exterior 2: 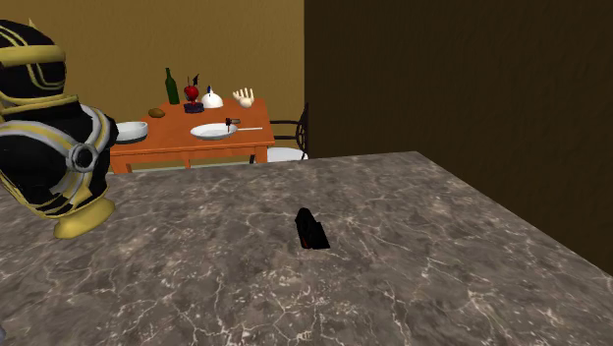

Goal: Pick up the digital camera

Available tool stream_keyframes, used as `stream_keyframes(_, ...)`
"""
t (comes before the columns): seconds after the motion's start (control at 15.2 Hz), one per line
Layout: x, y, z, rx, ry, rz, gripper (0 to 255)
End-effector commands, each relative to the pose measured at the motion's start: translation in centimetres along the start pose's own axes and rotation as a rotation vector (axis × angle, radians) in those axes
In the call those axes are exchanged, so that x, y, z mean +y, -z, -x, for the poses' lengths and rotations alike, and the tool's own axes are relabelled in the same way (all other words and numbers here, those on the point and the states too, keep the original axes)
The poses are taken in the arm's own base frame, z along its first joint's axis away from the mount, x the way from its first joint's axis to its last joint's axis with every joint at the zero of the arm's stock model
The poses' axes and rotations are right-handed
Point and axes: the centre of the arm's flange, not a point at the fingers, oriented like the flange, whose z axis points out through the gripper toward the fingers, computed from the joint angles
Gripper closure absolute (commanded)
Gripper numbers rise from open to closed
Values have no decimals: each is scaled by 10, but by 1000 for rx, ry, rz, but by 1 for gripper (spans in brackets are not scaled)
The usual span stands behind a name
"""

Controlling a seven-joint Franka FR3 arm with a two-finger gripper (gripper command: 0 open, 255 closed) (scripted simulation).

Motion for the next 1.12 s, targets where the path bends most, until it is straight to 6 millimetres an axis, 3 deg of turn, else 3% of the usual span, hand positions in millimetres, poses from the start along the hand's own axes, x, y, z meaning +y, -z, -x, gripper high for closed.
stream_keyframes(0.0,0,0,0,0,0,0,0)
stream_keyframes(0.53,-28,-69,-77,-13,235,0,0)
stream_keyframes(1.06,-74,-138,-144,-26,470,1,0)
